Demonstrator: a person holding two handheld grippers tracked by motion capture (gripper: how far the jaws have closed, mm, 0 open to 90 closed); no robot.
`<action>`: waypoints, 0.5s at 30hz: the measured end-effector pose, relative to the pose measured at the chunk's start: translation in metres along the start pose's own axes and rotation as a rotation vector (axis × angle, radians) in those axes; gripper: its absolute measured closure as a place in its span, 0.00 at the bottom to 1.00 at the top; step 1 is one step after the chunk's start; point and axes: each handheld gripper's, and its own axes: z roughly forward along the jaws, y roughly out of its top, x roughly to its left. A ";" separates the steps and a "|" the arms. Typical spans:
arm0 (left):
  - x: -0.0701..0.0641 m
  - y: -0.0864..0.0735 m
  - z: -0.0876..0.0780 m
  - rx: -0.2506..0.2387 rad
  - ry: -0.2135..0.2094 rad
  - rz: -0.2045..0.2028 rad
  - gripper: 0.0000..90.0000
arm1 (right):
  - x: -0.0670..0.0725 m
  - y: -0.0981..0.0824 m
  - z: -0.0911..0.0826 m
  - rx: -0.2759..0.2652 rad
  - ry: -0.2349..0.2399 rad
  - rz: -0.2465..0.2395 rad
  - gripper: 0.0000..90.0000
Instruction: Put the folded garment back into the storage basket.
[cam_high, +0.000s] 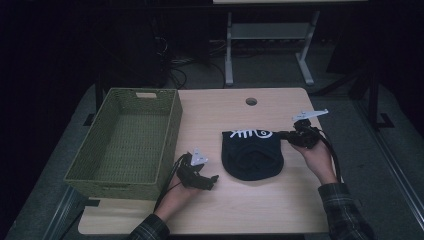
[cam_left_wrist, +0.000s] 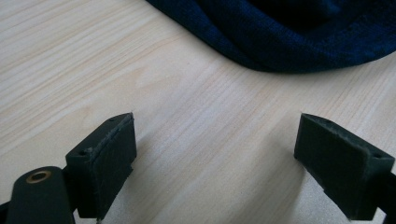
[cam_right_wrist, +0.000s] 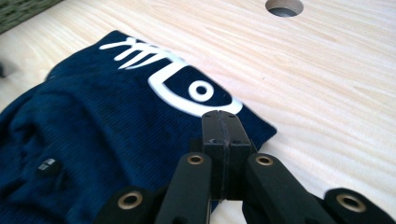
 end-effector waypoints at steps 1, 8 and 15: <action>0.000 0.000 0.000 0.003 0.000 0.000 0.13 | -0.001 0.002 0.003 0.002 0.000 0.000 1.00; 0.000 0.000 0.000 0.003 -0.001 0.000 0.13 | -0.008 0.010 0.019 -0.003 -0.004 0.016 1.00; 0.000 0.000 0.000 0.003 -0.001 0.001 0.13 | -0.016 0.017 0.033 -0.004 -0.018 0.033 1.00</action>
